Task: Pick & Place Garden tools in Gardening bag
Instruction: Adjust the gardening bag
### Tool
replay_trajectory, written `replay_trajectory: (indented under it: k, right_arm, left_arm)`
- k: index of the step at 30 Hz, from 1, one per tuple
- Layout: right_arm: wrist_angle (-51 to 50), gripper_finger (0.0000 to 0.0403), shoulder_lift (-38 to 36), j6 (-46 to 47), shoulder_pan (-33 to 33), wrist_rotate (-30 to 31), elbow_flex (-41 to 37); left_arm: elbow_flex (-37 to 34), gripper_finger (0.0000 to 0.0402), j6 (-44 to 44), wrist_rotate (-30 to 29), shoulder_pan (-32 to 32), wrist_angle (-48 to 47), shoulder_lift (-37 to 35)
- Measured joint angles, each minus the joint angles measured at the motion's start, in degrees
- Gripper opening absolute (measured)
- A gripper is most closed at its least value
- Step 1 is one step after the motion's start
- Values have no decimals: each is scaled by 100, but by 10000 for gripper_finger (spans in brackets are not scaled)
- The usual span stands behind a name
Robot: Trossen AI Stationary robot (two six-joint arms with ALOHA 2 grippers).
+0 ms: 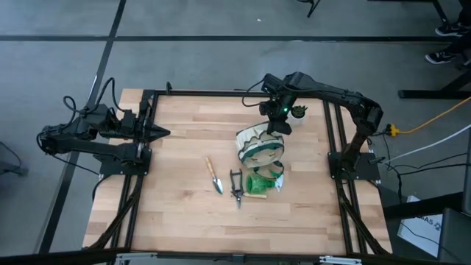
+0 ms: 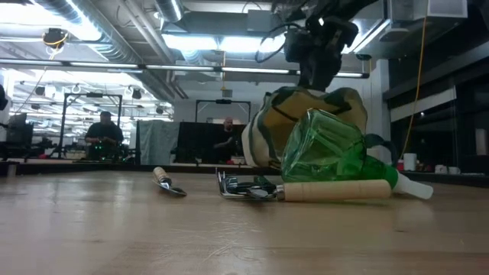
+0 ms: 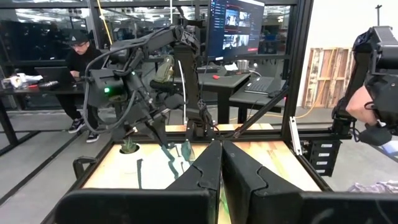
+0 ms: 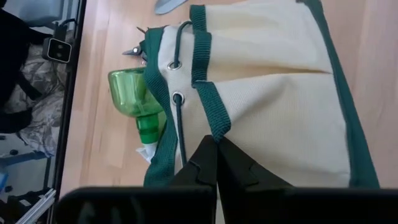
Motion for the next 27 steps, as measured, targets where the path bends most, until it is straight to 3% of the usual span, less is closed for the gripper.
replay_trajectory:
  k: [5,17,27]
  right_arm:
    - [571,0,0,156,290,-1,0]
    - [3181,0,-4,1245,1201,2,0]
    - [3371,0,-9,1506,2084,140,2]
  left_arm:
    - [0,6,0,0,-2,0,0]
    - [0,6,0,0,-1,0,1]
    - [0,6,0,0,-2,0,2]
